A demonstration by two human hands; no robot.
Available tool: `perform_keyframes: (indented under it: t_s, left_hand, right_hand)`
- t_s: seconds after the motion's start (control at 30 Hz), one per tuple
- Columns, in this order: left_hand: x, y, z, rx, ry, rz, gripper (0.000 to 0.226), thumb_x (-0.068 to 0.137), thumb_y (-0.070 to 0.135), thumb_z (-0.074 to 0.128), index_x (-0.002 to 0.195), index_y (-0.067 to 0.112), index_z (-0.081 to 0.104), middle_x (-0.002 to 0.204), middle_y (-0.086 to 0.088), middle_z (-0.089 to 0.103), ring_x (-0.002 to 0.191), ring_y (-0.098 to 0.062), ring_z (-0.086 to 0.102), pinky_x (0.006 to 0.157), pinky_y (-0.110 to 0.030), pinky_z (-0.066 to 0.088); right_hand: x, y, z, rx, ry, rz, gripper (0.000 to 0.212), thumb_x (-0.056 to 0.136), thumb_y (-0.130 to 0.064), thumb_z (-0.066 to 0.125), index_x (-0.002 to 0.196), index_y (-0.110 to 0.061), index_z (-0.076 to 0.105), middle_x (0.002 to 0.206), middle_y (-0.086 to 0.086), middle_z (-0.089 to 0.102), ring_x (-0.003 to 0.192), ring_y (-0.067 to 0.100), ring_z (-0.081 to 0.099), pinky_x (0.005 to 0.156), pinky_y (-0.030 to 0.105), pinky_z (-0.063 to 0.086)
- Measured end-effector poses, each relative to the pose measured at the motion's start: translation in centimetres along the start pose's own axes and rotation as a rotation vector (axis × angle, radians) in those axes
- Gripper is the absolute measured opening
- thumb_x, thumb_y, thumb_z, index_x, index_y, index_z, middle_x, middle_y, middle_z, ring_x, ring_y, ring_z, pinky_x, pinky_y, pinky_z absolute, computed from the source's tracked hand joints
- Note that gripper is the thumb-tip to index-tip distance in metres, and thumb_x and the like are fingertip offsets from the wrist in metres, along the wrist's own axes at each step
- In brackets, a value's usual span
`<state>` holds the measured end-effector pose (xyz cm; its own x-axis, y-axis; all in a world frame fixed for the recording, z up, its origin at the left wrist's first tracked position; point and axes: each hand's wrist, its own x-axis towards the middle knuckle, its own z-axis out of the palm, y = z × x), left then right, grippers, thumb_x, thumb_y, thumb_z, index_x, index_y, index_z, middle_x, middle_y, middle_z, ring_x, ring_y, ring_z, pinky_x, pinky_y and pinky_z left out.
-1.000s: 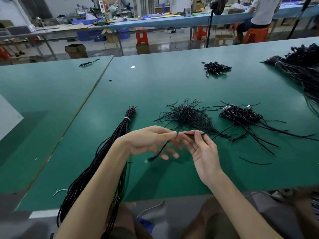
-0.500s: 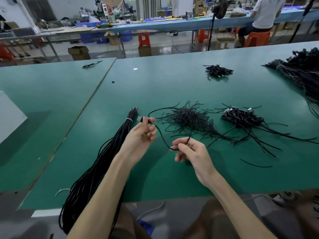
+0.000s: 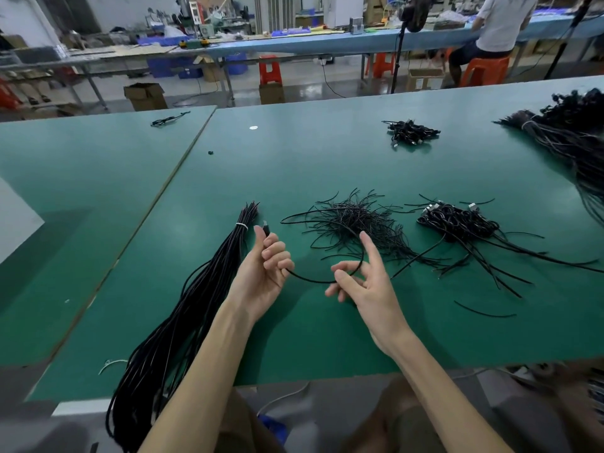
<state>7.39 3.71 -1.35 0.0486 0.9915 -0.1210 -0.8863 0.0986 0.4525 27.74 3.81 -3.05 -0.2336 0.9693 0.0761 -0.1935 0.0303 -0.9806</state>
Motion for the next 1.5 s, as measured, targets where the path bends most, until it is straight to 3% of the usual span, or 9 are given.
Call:
perform_keyframes:
  t_s: [0.1,0.2,0.47,0.6,0.73,0.93,1.23,1.33,1.5]
  left_hand:
    - [-0.2,-0.3,0.3,0.018,0.004,-0.018,0.043,0.1,0.05,0.049,0.072,0.018,0.056,0.056,0.011,0.039,0.042,-0.004,0.037,0.049,-0.018,0.042]
    - [-0.2,-0.7,0.3,0.142,0.013,0.003,0.04,0.1,0.05,0.049,0.079,0.017,0.058,0.064,0.008,0.042,0.05,-0.006,0.043,0.059,-0.023,0.051]
    - [-0.5,-0.7,0.5,0.249,0.041,0.072,0.05,0.106,0.05,0.042,0.075,0.019,0.065,0.07,0.004,0.06,0.069,-0.013,0.066,0.08,-0.031,0.059]
    - [-0.7,-0.6,0.5,0.178,0.029,0.066,0.046,0.108,0.045,0.042,0.075,0.018,0.061,0.071,0.004,0.057,0.069,-0.013,0.065,0.08,-0.032,0.059]
    - [-0.8,-0.1,0.5,0.065,0.009,0.036,0.039,0.11,0.031,0.044,0.076,0.017,0.057,0.072,0.006,0.052,0.067,-0.01,0.06,0.075,-0.03,0.058]
    - [-1.2,-0.2,0.9,0.084,-0.013,0.054,0.043,0.11,0.029,0.042,0.074,0.017,0.062,0.068,0.006,0.056,0.061,-0.011,0.06,0.071,-0.028,0.057]
    - [-2.1,-1.0,0.7,0.853,-0.227,-0.059,0.061,0.103,0.058,0.049,0.058,0.017,0.044,0.04,-0.004,0.046,0.032,-0.016,0.038,0.05,-0.024,0.042]
    - [-1.7,-2.3,0.9,1.211,-0.18,0.069,0.069,0.106,0.057,0.044,0.059,0.007,0.051,0.048,-0.019,0.058,0.034,-0.025,0.045,0.044,-0.024,0.041]
    - [-1.8,-2.4,2.0,1.737,-0.155,0.384,0.068,0.105,0.06,0.038,0.055,0.019,0.057,0.053,0.003,0.066,0.045,-0.013,0.059,0.057,-0.021,0.043]
  right_hand:
    - [0.0,0.2,-0.1,0.001,-0.02,-0.011,0.067,0.099,0.0,0.062,0.155,-0.029,0.037,0.104,0.013,0.066,0.094,0.026,0.076,0.077,0.025,0.058]
    - [0.1,0.2,-0.3,-0.033,-0.038,0.011,0.032,0.096,-0.004,0.069,0.125,-0.015,0.065,0.102,0.01,0.068,0.099,0.025,0.075,0.081,0.024,0.058]
    - [-0.1,0.2,-0.3,-0.126,-0.071,0.038,0.048,0.089,-0.006,0.077,0.132,-0.02,0.059,0.13,0.0,0.063,0.117,0.006,0.066,0.1,0.024,0.053]
    - [-0.3,-0.2,0.1,-0.302,-0.109,-0.023,0.028,0.095,-0.013,0.072,0.123,-0.017,0.068,0.123,0.001,0.061,0.111,0.001,0.065,0.103,0.023,0.051]
    - [-0.5,-0.4,0.4,-0.453,-0.178,-0.075,0.013,0.097,-0.02,0.069,0.106,-0.016,0.078,0.12,0.0,0.053,0.104,0.001,0.059,0.09,0.012,0.047]
    - [-0.6,-0.3,0.6,-0.495,-0.135,-0.081,0.011,0.096,-0.024,0.072,0.088,-0.021,0.079,0.106,0.001,0.061,0.093,0.013,0.065,0.088,0.025,0.052]
    - [-0.5,-0.1,0.5,-0.523,-0.071,-0.029,0.015,0.099,-0.024,0.068,0.084,-0.025,0.071,0.076,-0.006,0.074,0.07,0.01,0.069,0.066,0.031,0.056]
    - [-0.4,0.1,0.5,-0.629,-0.081,-0.04,0.016,0.1,-0.024,0.066,0.084,-0.022,0.069,0.078,-0.003,0.07,0.071,0.012,0.065,0.067,0.028,0.051]
    - [-0.4,0.2,1.0,-0.68,-0.116,-0.066,0.016,0.102,-0.02,0.061,0.091,-0.028,0.069,0.088,-0.006,0.067,0.071,0.009,0.065,0.072,0.024,0.054]
